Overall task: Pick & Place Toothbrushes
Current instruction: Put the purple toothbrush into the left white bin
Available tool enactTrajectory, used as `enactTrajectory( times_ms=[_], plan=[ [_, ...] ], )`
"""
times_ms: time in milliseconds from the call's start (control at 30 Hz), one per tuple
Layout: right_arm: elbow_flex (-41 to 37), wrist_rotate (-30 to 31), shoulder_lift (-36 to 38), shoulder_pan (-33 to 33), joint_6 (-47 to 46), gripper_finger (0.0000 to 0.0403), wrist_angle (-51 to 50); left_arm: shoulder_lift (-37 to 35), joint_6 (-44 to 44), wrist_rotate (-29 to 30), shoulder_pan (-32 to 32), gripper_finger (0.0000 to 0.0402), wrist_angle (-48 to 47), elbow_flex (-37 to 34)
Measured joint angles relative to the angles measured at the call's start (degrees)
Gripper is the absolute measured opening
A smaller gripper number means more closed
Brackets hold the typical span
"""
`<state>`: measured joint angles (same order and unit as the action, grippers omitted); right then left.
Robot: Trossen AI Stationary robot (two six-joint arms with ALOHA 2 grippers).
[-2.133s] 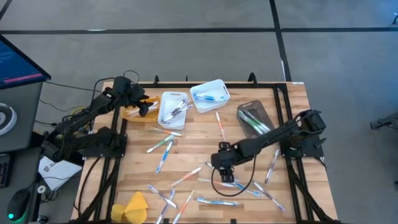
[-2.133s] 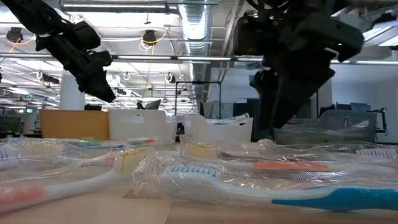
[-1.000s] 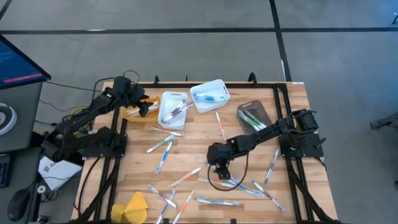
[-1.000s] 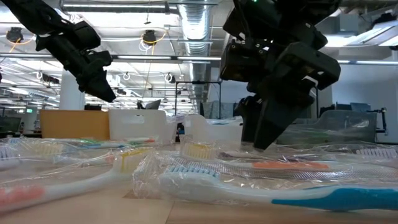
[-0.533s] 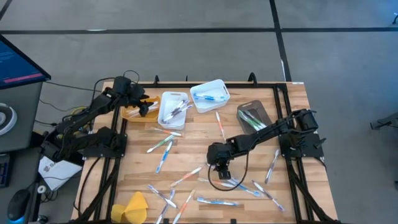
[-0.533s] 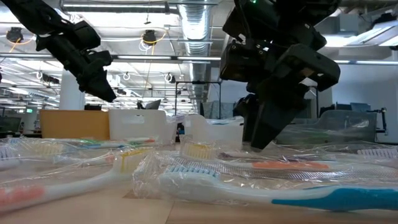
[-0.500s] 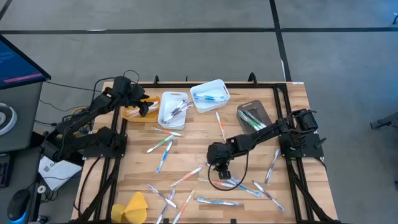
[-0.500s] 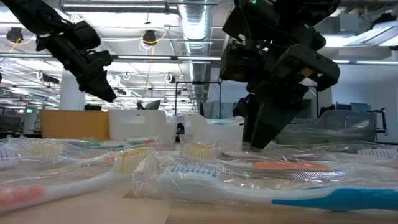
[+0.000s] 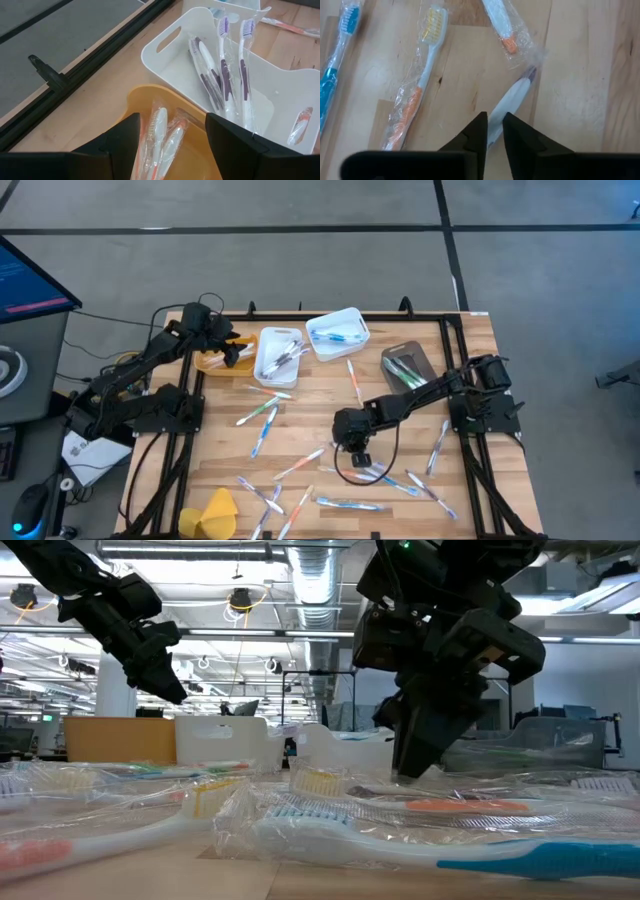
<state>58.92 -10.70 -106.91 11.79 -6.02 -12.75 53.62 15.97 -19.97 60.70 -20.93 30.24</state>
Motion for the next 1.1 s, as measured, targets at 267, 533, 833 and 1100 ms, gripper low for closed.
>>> enactTrajectory(
  times_ms=[267,533,833,1100],
  plan=[
    [0.0,0.3,0.0,-0.3,1.5,0.0005,0.0,0.0,0.0,0.0,0.0,0.0219,0.0,0.0],
    [0.0,1.6,0.0,-0.3,2.1,0.0001,0.0,0.0,0.0,0.0,0.0,0.0219,0.0,0.0],
    [0.0,2.0,0.4,-0.3,3.8,0.0,-0.3,0.0,0.0,0.0,0.0,0.0219,0.2,0.0],
    [0.0,13.4,4.9,1.6,6.1,0.0,-4.9,0.0,-1.9,-1.5,-0.3,0.0219,0.7,0.0]
  ],
)
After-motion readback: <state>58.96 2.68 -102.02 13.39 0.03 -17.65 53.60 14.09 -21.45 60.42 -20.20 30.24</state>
